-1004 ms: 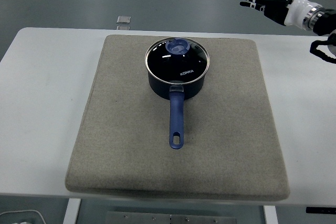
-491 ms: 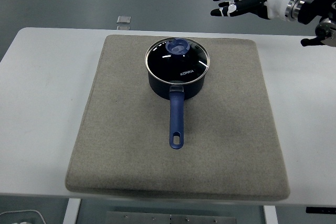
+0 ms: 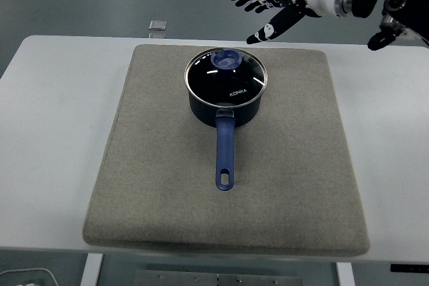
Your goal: Lift the pot lid and place it to the right of the pot.
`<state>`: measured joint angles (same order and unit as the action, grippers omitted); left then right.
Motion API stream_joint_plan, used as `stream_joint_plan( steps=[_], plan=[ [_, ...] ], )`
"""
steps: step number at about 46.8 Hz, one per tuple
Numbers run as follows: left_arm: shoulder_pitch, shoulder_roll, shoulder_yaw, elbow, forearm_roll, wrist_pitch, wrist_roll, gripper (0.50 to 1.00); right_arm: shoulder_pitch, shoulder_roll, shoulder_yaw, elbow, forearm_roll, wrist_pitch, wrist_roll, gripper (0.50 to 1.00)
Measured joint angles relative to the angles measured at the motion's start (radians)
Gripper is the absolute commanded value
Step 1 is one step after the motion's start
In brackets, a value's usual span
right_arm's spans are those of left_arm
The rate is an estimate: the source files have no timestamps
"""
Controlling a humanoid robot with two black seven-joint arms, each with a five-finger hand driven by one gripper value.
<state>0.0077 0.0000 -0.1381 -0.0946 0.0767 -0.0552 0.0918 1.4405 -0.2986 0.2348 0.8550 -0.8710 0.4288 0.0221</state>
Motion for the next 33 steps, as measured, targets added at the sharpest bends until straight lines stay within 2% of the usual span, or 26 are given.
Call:
stream_joint_plan(
  steps=[9,22,33],
  plan=[
    [0.000,0.000,0.000,0.000,0.000,0.000,0.000,1.000,0.028,0.059,-0.029,0.003,-0.099,-0.001,0.013,0.909],
    [0.000,0.000,0.000,0.000,0.000,0.000,0.000,1.000,0.031,0.085,-0.056,0.002,-0.326,0.001,0.015,0.907],
    [0.000,0.000,0.000,0.000,0.000,0.000,0.000,1.000,0.052,0.092,-0.132,0.011,-0.401,-0.008,0.019,0.905]
  ],
)
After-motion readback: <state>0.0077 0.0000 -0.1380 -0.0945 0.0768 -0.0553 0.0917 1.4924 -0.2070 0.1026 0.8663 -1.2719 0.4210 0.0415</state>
